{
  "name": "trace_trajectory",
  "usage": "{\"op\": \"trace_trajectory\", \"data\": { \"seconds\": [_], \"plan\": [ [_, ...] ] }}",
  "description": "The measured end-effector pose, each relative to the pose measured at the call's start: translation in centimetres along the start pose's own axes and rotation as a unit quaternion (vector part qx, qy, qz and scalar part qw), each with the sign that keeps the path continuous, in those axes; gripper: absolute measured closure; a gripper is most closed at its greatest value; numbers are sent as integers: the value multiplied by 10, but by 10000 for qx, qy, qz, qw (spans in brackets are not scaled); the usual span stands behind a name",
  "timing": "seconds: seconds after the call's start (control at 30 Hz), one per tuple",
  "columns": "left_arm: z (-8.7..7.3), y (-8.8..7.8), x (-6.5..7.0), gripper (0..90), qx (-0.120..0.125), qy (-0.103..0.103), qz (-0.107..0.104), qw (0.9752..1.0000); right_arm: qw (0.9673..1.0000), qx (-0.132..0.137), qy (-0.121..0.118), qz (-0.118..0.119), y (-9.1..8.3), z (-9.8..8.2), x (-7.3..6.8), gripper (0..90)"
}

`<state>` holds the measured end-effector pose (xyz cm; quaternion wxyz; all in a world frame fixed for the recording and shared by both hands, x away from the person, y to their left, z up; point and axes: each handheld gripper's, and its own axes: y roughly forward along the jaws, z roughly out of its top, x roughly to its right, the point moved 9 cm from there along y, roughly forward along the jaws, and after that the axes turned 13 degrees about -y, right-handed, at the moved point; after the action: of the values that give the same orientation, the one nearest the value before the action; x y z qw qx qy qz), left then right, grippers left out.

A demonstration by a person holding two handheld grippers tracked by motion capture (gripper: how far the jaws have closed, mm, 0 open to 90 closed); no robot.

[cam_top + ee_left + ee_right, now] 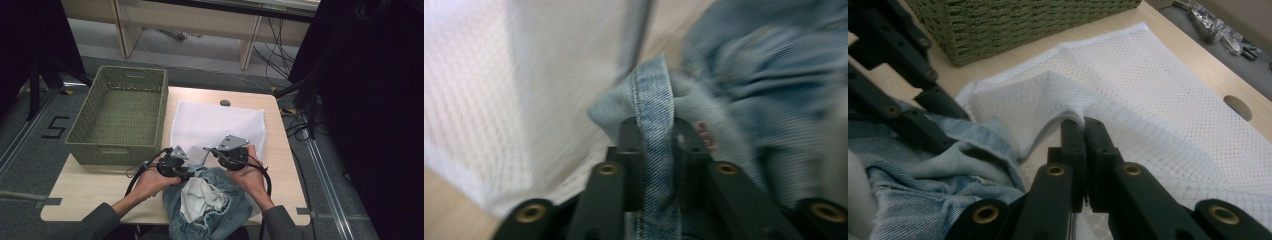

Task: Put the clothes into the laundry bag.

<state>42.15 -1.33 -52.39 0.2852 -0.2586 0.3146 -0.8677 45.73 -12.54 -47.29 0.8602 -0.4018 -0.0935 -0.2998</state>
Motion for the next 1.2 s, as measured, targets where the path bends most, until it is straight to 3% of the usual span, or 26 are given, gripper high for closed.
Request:
{"op": "trace_trajectory", "data": {
  "seconds": [0.1, 0.17, 0.2, 0.23, 0.33, 0.4, 0.5, 0.53, 0.6, 0.67, 0.8, 1.0, 1.13, 1.2],
  "plan": [
    [9, -4, 18, 798, 111, 86, -215, 9997, 10000, 23, -48, -61, 2, 2, 1, 895],
    [10, 0, 24, 798, 178, 113, -242, 9995, 10000, 30, 3, -52, 2, 3, 0, 895],
    [8, 3, 23, 796, 94, 201, -239, 9995, 10000, 30, 28, -67, 2, 4, 0, 895],
    [7, 6, 21, 790, 61, 257, -129, 9996, 9999, 58, -76, -92, 2, 5, 2, 895],
    [6, 14, 17, 742, 123, 17, -381, 9992, 10000, 51, 40, -60, 2, 6, -1, 895],
    [12, 9, 11, 650, 273, -216, -450, 9984, 10000, 61, 57, -46, 3, 6, -2, 895],
    [30, -9, 5, 535, 702, -639, -670, 9932, 9999, 45, 23, -111, 3, 5, 1, 895],
    [35, -13, 4, 514, 787, -624, -657, 9928, 9999, 83, -39, -75, 3, 6, 1, 895],
    [39, -15, 3, 493, 824, -628, -605, 9928, 9999, 74, -57, -79, 3, 5, 1, 895],
    [43, -13, -1, 484, 788, -513, -385, 9948, 9999, 58, -91, -79, 3, 5, 2, 895],
    [40, 4, -1, 484, 509, -310, -160, 9981, 10000, 65, 10, -48, 2, 7, -1, 895],
    [46, 27, -6, 506, 594, -329, 221, 9974, 10000, 64, 34, -64, 2, 7, -1, 895],
    [54, 30, -14, 631, 808, -200, 463, 9955, 10000, 60, 3, -28, 1, 7, -1, 895],
    [56, 29, -17, 770, 931, -49, 580, 9939, 9999, 72, 40, -68, 2, 7, -1, 894]
  ]
}}
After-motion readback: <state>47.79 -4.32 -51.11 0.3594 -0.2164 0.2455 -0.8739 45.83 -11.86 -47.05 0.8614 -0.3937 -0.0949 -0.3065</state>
